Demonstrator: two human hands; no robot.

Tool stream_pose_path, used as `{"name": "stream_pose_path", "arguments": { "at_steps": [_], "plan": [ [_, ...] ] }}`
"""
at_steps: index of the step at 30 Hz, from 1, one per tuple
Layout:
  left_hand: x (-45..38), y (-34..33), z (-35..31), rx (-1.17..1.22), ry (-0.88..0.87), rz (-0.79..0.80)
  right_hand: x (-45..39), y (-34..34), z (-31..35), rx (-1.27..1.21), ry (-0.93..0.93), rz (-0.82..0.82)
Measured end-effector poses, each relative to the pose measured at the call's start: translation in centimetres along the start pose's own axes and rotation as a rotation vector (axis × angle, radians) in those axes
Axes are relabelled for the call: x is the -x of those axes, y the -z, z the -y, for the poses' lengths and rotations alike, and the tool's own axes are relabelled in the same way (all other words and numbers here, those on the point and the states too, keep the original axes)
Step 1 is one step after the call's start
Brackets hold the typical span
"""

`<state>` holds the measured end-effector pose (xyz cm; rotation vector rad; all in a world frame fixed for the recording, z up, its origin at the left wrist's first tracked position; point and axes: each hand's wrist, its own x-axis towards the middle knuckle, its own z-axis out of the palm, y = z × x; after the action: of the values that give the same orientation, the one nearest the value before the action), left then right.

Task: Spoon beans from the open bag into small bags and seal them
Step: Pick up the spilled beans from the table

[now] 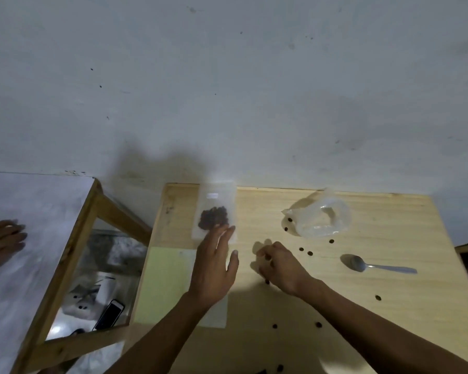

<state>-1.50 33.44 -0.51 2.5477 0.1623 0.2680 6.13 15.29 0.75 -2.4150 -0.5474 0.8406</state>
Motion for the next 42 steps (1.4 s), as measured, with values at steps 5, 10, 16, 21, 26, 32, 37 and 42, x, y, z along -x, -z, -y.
{"name": "stream_pose_path", "arguments": {
  "at_steps": [5, 10, 16, 21, 26, 32, 37, 42],
  "plan": [
    [3.7, -2.5, -0.1, -0.209, -0.029, 0.226, 3.1, -3.0, -1.1, 0.161, 0.083, -0.056],
    [4.7, -4.2, -1.4, -0.324, -0.1, 0.328, 4.8, -4.2, -0.8, 0.21, 0.115, -0.217],
    [5.7, -6.2, -2.2, -0.392, -0.092, 0.474, 7.2, -5.0, -2.1, 0.058, 0.027, -0.212],
    [6.2, -7.1, -1.9, -0.409, -0.081, 0.45, 9.7, -6.4, -3.1, -0.097, 0.04, -0.155],
    [6.4, -7.3, -1.5, -0.374, -0.072, 0.43, 10.6, -7.4, -3.3, 0.024, 0.143, -0.181],
    [6.4, -7.5, -1.1, -0.362, -0.092, 0.433, 10.0, -9.1, -3.9, 0.349, 0.295, -0.261],
    [6.4, -7.6, -1.0, -0.319, -0.106, 0.411, 9.9, -8.6, -3.7, 0.358, 0.321, -0.214],
    [6.3, -7.5, -1.0, -0.3, -0.095, 0.428, 10.6, -7.5, -4.6, 0.18, 0.305, -0.004]
  ]
}}
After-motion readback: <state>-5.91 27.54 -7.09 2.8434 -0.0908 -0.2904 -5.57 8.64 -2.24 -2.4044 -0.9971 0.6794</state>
